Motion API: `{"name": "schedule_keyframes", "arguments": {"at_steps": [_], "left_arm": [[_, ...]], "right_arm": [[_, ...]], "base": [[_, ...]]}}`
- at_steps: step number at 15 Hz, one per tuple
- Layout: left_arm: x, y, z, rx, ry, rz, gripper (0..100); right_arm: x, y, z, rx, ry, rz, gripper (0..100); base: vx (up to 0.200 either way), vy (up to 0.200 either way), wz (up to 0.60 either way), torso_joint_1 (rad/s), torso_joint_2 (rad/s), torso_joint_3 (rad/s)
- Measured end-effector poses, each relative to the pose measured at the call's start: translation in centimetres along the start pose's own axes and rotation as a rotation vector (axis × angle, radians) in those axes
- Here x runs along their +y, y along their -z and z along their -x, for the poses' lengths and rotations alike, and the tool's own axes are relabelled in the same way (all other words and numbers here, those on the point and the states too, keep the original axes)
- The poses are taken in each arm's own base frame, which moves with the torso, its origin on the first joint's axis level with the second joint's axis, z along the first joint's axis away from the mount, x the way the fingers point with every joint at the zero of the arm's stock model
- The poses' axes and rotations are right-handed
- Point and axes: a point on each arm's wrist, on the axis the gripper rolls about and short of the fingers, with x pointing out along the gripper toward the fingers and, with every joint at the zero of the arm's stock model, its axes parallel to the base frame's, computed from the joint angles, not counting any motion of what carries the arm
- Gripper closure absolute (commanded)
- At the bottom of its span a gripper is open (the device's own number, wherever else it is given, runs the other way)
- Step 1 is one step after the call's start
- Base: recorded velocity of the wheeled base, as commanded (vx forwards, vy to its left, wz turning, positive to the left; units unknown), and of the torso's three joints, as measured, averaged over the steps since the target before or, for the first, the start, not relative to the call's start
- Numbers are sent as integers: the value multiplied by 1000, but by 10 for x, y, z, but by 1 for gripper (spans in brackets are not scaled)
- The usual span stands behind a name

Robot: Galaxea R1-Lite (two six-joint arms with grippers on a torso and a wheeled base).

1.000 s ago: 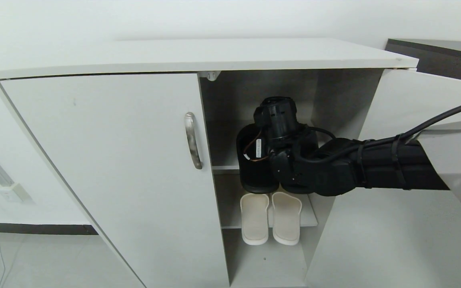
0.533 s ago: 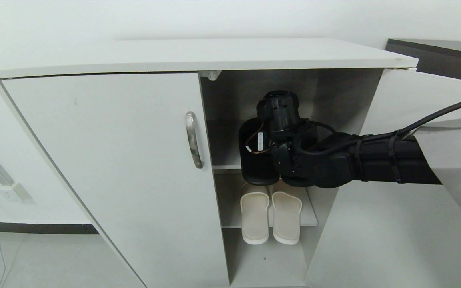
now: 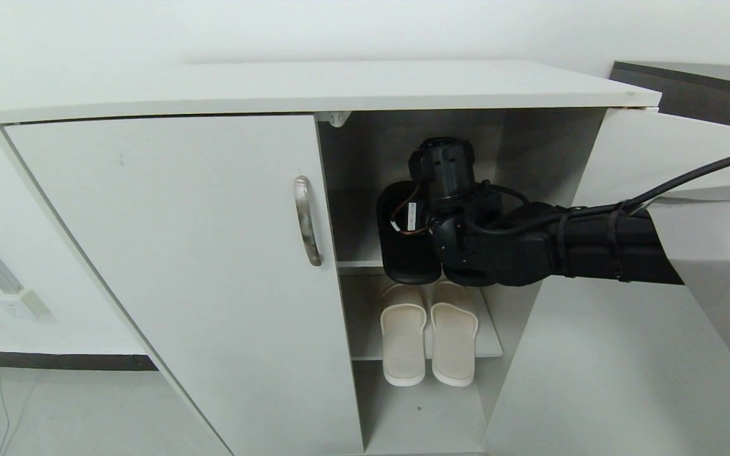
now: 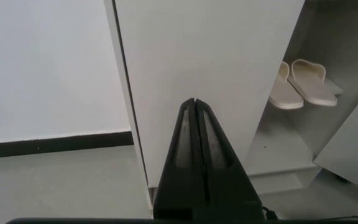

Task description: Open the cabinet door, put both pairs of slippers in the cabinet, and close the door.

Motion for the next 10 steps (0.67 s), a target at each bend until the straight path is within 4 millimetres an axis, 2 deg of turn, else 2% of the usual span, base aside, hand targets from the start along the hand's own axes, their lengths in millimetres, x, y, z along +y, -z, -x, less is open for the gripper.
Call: {"name": "schedule_keyframes", "arguments": {"at_steps": [1,2,6,10], "left_arm": [[0,0,0,0,0,0,100],[0,0,0,0,0,0,100],[0,0,0,0,0,0,100],[0,0,0,0,0,-1,100]], "right_arm": [[-1,1,-2,8,6,7,100],[-1,2,-3,20,10,16,0],[0,7,0,37,8,34,0],[3,6,20,46,-19,50,0]], "base": [[0,0,0,0,0,0],[0,0,0,0,0,0],[0,0,0,0,0,0],[0,0,0,0,0,0]]}}
